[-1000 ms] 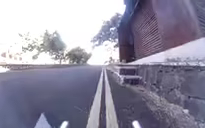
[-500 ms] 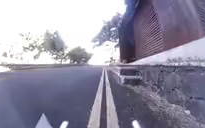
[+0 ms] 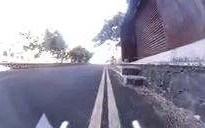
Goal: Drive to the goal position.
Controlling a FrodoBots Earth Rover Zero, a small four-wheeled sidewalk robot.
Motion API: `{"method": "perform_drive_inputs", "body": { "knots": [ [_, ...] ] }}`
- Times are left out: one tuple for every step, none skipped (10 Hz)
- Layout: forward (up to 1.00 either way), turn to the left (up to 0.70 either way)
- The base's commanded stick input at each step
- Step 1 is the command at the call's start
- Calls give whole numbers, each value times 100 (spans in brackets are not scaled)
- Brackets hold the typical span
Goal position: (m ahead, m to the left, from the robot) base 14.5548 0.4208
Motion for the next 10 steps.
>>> {"method": "perform_drive_inputs", "body": {
  "knots": [
    [50, 0],
    [50, 0],
    [50, 0],
    [50, 0],
    [50, 0],
    [50, 0],
    [50, 0],
    [50, 0],
    [50, 0],
    [50, 0]
  ]
}}
